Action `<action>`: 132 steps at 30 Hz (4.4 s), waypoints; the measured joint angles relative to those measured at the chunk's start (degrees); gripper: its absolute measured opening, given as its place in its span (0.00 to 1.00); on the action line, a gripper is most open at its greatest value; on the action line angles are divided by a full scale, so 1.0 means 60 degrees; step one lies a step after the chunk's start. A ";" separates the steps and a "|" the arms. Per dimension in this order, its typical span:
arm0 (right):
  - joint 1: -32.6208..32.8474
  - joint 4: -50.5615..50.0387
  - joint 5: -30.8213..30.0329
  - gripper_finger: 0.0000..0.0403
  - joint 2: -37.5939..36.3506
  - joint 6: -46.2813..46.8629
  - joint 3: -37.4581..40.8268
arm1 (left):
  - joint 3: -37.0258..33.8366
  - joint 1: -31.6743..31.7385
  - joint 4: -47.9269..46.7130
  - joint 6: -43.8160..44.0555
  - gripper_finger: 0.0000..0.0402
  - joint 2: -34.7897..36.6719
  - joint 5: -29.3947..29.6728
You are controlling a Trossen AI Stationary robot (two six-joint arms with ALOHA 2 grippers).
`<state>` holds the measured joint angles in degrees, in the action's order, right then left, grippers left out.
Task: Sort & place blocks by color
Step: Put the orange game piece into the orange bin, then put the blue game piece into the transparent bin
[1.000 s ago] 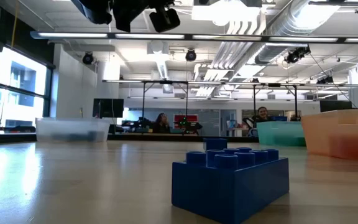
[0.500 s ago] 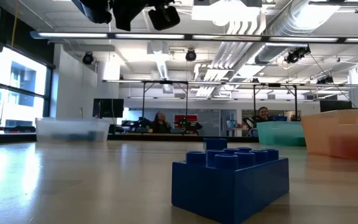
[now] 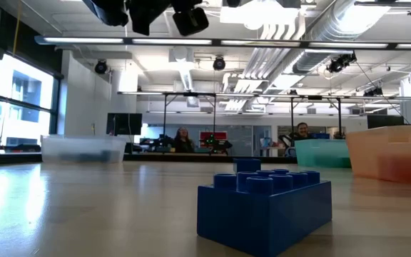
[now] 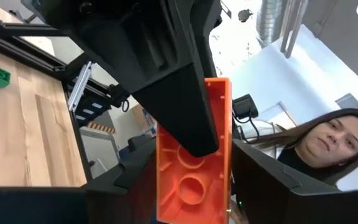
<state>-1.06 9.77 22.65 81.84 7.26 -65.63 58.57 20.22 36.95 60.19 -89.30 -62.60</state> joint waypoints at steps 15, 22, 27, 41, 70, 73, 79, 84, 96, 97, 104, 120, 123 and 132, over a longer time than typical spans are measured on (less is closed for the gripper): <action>0.0532 -0.2420 -0.0355 0.18 0.0089 0.1040 0.0055 | 0.0011 0.0341 -0.1621 -0.0967 0.56 0.0025 -0.0285; 0.0776 -0.3437 -0.0624 0.18 0.0030 0.1734 0.0022 | 0.0011 0.0469 -0.1701 -0.1307 0.56 0.0007 -0.0242; 0.0993 -0.5402 -0.1170 0.18 0.0023 0.2438 0.0022 | 0.0011 0.0528 -0.1731 -0.1668 0.56 0.0007 -0.0089; 0.1736 -1.0433 -0.1898 0.18 0.0019 0.4812 0.0022 | 0.0011 0.0523 -0.2836 -0.2999 0.56 0.0007 0.0581; 0.3122 -1.4818 -0.3123 0.18 -0.1186 0.8883 0.1119 | 0.0007 0.0515 -0.6155 -0.3781 0.56 0.0011 0.3442; 0.3122 -1.4860 -0.2691 0.18 -0.1136 0.9285 0.1748 | 0.0007 0.0494 -0.6866 -0.4246 0.56 0.0011 0.3817; 0.3122 -1.4833 -0.2463 0.18 -0.1139 0.9987 0.2564 | 0.0007 0.0348 -0.7760 -0.5327 0.56 0.0018 0.4926; 0.3115 -1.4812 -0.2587 0.21 -0.1139 1.0479 0.3017 | 0.0007 0.0114 -0.8123 -0.5859 0.56 0.0018 0.5586; 0.3115 -1.4346 -0.2270 0.27 -0.1139 1.0799 0.3202 | 0.0004 -0.0448 -1.0093 -0.6785 0.56 0.0166 0.6940; 0.3115 -1.4260 -0.2203 0.29 -0.1139 1.0802 0.3202 | 0.0004 -0.0501 -1.0134 -0.6825 0.56 0.0230 0.6987; 0.3115 -1.4139 -0.2271 0.48 -0.1139 1.0828 0.3198 | 0.0004 -0.0716 -1.0342 -0.6831 0.56 0.1069 0.7585; 0.3115 -1.3098 -0.5439 0.51 -0.1166 1.1424 0.1445 | 0.0004 -0.0708 -1.1265 -0.6350 0.56 0.3748 0.9818; 0.3111 -1.3092 -0.6518 0.51 -0.1172 1.1001 0.0858 | 0.0007 -0.0708 -1.1215 -0.6217 0.56 0.4058 1.0077; 0.2950 -1.1964 -0.7834 0.51 -0.1169 0.7671 -0.0321 | 0.0004 -0.0708 -1.1344 -0.5287 0.56 0.4541 1.0300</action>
<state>16.64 -62.02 -24.36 74.83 53.29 -67.55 58.59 15.97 -31.11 28.47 -62.05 -0.80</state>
